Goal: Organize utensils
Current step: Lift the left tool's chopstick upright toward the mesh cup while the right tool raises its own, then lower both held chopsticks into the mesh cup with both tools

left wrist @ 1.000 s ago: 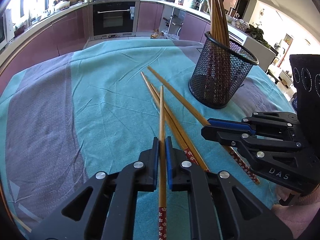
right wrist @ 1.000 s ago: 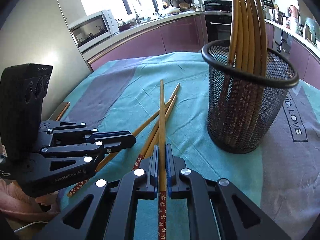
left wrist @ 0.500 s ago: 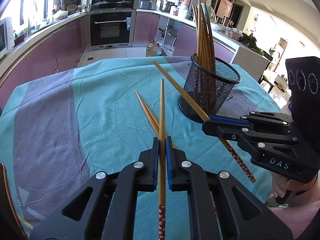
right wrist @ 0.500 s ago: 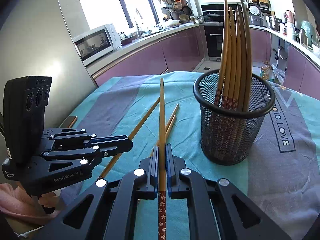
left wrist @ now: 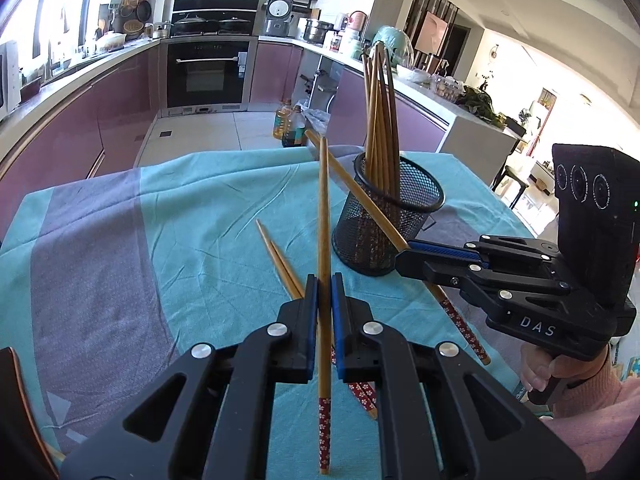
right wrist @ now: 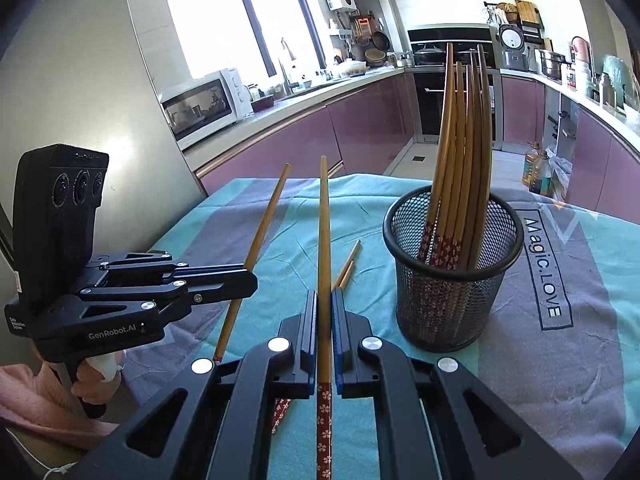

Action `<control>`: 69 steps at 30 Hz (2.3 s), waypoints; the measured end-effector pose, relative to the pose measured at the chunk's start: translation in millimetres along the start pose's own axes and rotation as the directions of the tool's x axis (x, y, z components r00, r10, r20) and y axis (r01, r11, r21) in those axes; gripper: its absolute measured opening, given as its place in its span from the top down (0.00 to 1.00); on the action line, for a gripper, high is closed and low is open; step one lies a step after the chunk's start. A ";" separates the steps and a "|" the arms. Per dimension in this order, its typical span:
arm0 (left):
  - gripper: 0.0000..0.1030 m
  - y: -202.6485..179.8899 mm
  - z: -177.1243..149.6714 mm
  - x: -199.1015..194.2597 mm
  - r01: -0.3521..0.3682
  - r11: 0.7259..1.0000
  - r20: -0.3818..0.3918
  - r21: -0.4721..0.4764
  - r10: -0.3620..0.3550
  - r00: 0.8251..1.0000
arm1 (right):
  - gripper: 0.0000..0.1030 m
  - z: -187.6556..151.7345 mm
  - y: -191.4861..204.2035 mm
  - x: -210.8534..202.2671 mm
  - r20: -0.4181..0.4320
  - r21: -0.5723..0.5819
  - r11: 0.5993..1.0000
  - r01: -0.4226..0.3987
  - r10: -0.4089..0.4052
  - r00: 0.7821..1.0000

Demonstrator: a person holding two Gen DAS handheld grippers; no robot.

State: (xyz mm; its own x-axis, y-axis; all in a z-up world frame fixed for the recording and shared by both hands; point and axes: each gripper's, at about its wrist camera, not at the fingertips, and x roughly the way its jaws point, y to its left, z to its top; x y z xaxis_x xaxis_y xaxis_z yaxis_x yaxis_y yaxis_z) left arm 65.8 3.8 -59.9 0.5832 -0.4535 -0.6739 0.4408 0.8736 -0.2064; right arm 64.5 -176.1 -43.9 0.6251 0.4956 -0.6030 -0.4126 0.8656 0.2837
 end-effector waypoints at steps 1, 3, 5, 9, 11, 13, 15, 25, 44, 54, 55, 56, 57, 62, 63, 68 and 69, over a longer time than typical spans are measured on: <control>0.93 -0.3 1.0 -1.5 0.000 1.000 0.003 0.001 0.000 1.000 | 0.94 0.6 -0.4 -1.5 0.005 0.000 1.000 -0.001 0.001 1.000; 0.93 -0.9 2.7 -3.5 0.006 1.000 0.005 0.002 -0.006 1.000 | 0.94 1.9 -2.2 -4.7 0.013 0.000 1.000 -0.009 0.009 1.000; 0.93 -1.5 4.2 -6.4 0.007 1.000 0.010 0.003 -0.007 1.000 | 0.94 3.0 -3.5 -7.2 0.020 0.003 1.000 -0.017 0.017 1.000; 0.93 -1.8 7.1 -12.4 0.012 1.000 0.018 0.003 -0.012 1.000 | 0.94 4.6 -8.0 -12.4 0.038 0.016 0.999 -0.043 0.042 0.998; 0.93 -2.1 8.6 -14.8 0.013 1.000 0.024 0.005 -0.014 1.000 | 0.94 5.4 -10.9 -15.1 0.050 0.025 0.998 -0.059 0.058 0.997; 0.93 -3.2 10.1 -17.5 0.011 1.000 0.030 0.009 -0.011 0.999 | 0.94 5.8 -12.1 -17.0 0.057 0.032 0.997 -0.070 0.068 0.996; 0.93 -3.6 11.6 -18.9 0.010 1.000 0.033 0.012 -0.010 0.999 | 0.94 5.6 -13.0 -18.3 0.061 0.032 0.997 -0.068 0.066 0.996; 0.93 -9.0 19.2 -32.2 0.030 0.999 0.059 0.025 -0.032 0.998 | 0.94 7.6 -17.0 -33.8 0.109 0.038 0.998 -0.057 0.053 0.993; 0.93 -39.0 85.1 -78.2 0.087 0.991 0.232 0.099 -0.108 0.967 | 0.94 58.8 -48.0 -59.5 0.286 0.064 0.997 0.048 -0.065 0.956; 0.93 -59.6 114.3 -86.9 0.109 0.985 0.290 0.135 -0.144 0.946 | 0.94 77.6 -47.7 -66.8 0.330 0.045 0.996 0.079 -0.089 0.940; 0.93 -61.6 116.6 -86.3 0.109 0.985 0.291 0.136 -0.145 0.946 | 0.94 78.6 -48.4 -67.4 0.333 0.045 0.996 0.082 -0.092 0.938; 0.93 -63.8 117.9 -85.0 0.108 0.985 0.291 0.136 -0.144 0.946 | 0.94 79.3 -48.8 -67.8 0.335 0.046 0.995 0.085 -0.096 0.937; 0.93 -65.7 119.1 -83.6 0.108 0.985 0.291 0.135 -0.143 0.946 | 0.94 79.8 -49.9 -67.7 0.337 0.047 0.995 0.090 -0.101 0.936; 0.93 -75.0 135.2 -62.7 0.090 0.986 0.269 0.141 -0.126 0.955 | 0.94 81.5 -56.3 -62.8 0.336 0.057 0.993 0.103 -0.116 0.935; 0.93 -76.0 135.2 -58.5 0.087 0.986 0.259 0.143 -0.123 0.958 | 0.94 81.1 -57.3 -61.8 0.336 0.060 0.993 0.103 -0.117 0.935; 0.93 -77.0 131.0 -39.3 0.079 0.986 0.205 0.147 -0.109 0.973 | 0.94 79.9 -59.6 -55.5 0.324 0.066 0.991 0.117 -0.132 0.937; 0.93 -77.2 129.6 -36.4 0.078 0.986 0.197 0.147 -0.106 0.975 | 0.94 79.6 -59.8 -55.2 0.326 0.069 0.991 0.117 -0.133 0.936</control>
State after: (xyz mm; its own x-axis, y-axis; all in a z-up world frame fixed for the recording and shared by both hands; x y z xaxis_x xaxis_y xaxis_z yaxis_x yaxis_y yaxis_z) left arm 99.0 -70.0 72.5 0.6558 -0.5695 -0.4955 0.5805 0.8001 -0.1513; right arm 107.4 -249.5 31.8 0.8559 0.3722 -0.3592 -0.2903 0.9204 0.2618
